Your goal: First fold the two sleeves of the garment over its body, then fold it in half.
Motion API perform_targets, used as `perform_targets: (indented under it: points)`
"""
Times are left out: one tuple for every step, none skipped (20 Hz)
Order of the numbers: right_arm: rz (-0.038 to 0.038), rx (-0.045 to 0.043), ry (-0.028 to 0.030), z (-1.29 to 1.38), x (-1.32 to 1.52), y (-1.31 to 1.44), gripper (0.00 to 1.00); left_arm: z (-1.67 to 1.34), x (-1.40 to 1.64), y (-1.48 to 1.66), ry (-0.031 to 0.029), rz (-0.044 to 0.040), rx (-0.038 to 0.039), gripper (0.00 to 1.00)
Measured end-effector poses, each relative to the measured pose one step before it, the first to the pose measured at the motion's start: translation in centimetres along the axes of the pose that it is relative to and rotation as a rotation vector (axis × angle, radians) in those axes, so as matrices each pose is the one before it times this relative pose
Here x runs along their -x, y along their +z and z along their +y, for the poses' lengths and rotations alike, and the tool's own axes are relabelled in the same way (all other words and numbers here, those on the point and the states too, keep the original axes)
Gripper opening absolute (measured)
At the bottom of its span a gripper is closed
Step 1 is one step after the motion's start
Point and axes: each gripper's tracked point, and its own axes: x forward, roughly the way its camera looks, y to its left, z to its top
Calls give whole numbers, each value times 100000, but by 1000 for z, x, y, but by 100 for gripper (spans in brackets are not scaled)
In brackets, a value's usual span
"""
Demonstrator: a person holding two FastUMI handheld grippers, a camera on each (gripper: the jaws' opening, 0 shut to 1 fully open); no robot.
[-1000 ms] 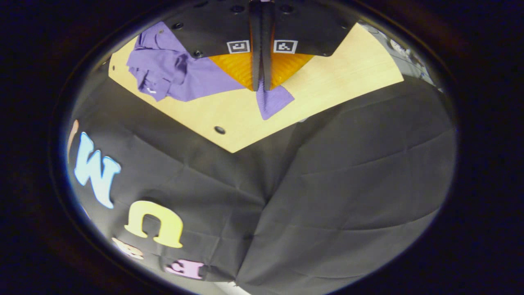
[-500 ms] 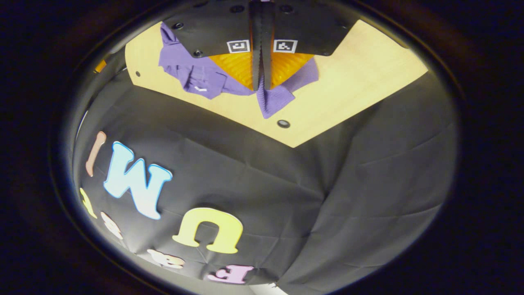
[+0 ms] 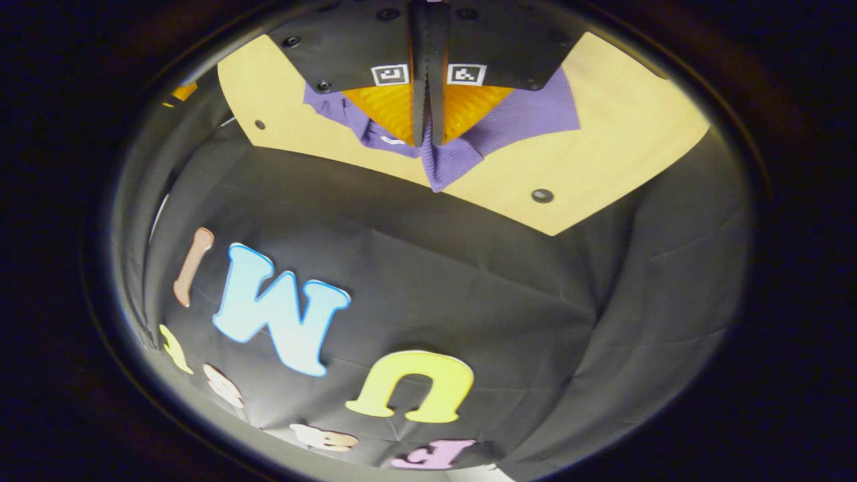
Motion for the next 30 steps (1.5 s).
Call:
perform_targets:
  points:
    - [96, 276, -1066, -394, 82, -141, 77, -1654, -544, -526, -2801, 1027, -1908, 7]
    - [143, 162, -1106, -482, 179, -85, 77, -1849, -841, -542, -2552, 1207, -1757, 7]
    - [369, -47, -1047, -512, 350, -115, 77, -1565, -769, -565, -2567, 1293, -1510, 7]
    - [332, 73, -989, -456, 364, -58, 77, -1514, -938, -480, -2273, 1094, -1234, 7]
    - [334, 302, -1409, -478, 196, -199, 77, -1473, -613, -643, -2523, 1211, -1030, 7]
    - [446, 211, -1329, -399, 226, -155, 77, -1242, -576, -675, -2215, 1456, -1099, 7]
    - [490, -120, -1138, -407, 192, -307, 77, -1190, -754, -683, -1958, 1640, -1073, 7]
    - [518, -411, -1001, -331, 250, -181, 77, -1175, -766, -701, -1716, 1761, -1002, 7]
    - [500, -422, -966, -351, 201, -193, 77, -862, -725, -717, -1654, 1879, -773, 7]
    - [369, -137, -1159, -368, 231, -137, 77, -785, -695, -821, -1199, 1685, -667, 7]
    - [314, 98, -1224, -417, 324, -259, 77, -711, -713, -692, -1139, 1562, -577, 7]
    - [170, 217, -1368, -445, 150, -114, 77, -874, -675, -557, -1163, 1186, -663, 7]
    - [421, 23, -1088, -430, 235, -190, 77, -814, -651, -470, -1436, 1254, -873, 7]
    - [376, -190, -998, -349, 110, -140, 77, -778, -452, -518, -1227, 1257, -1224, 7]
    - [591, -497, -935, -235, 39, -170, 77, -734, -482, -588, -1297, 1280, -1353, 7]
    - [653, -648, -699, -267, 62, -218, 77, -766, -580, -609, -1298, 1312, -1214, 7]
    - [478, -612, -738, -169, -48, -260, 77, -673, -620, -621, -1034, 1371, -1214, 7]
    - [330, -408, -493, -139, 117, -164, 77, -654, -592, -606, -761, 1460, -1242, 7]
    - [226, -118, -516, -106, 103, -195, 77, -489, -486, -587, -651, 1555, -1135, 7]
    - [85, 254, -468, -133, 85, -69, 77, -406, -606, -663, -617, 1603, -1050, 7]
    - [96, 357, -400, -92, -33, -106, 77, -395, -446, -484, -54, 1396, -1182, 7]
    - [96, 240, -181, -118, 42, -41, 77, -211, -421, -559, 112, 1396, -1140, 7]
    - [181, 45, -2, -81, 61, -87, 77, 15, -487, -307, 438, 953, -902, 6]
    - [223, -125, 180, -36, -23, -42, 77, -59, -232, -381, 126, 1166, -493, 7]
    - [221, -148, 263, -42, -75, -118, 77, 164, -248, -289, 1163, 809, 52, 7]
    - [157, -186, 393, -30, -51, -8, 77, 14, -91, -236, 616, 758, 155, 7]
    - [17, -27, 510, 40, -106, -44, 77, -95, -38, -188, -188, 870, 390, 7]
    - [-52, 189, 633, 40, -59, 35, 77, -127, -158, -296, -1185, 1112, 482, 10]
    - [-40, 309, 782, 114, -82, -31, 76, -89, 115, -213, -928, 1097, 808, 12]
    - [-21, 347, 1067, 130, -131, 12, 77, -75, 220, -117, -402, 214, 832, 12]
